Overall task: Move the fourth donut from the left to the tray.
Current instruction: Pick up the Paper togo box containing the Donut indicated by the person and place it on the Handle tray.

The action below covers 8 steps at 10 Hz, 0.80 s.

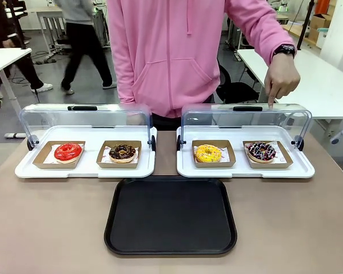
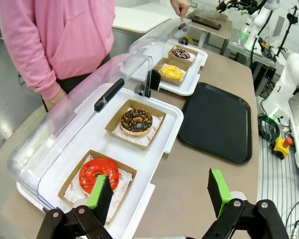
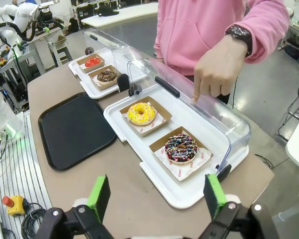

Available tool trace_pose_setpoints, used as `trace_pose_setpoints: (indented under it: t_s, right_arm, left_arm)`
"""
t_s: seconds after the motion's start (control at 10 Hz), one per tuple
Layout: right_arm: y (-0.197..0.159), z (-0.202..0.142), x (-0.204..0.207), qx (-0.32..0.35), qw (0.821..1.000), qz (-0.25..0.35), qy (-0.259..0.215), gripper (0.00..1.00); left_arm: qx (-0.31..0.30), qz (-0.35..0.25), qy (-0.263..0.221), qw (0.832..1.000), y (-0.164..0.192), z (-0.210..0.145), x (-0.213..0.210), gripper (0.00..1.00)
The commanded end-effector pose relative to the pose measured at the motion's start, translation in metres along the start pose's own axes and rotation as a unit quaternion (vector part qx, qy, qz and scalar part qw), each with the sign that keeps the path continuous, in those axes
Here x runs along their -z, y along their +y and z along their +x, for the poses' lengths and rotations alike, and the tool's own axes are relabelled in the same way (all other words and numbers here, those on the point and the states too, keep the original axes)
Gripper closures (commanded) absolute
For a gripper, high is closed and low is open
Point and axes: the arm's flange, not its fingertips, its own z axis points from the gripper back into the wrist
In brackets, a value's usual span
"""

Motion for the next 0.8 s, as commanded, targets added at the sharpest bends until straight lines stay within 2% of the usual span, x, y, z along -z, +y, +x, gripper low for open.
trace_pose_setpoints:
  t_s: [0.0, 0.7]
  right_arm:
    - [-0.0031, 0.0020, 0.0008, -0.012, 1.000, -0.001, -0.014, 0.00]
    - [-0.0031, 0.0020, 0.0008, -0.012, 1.000, -0.001, -0.014, 0.00]
  left_arm:
    - [0.001, -0.003, -0.003, 1.000, 0.0003, 0.0019, -0.0004, 0.00]
    - [0.001, -0.003, -0.003, 1.000, 0.0003, 0.0019, -0.0004, 0.00]
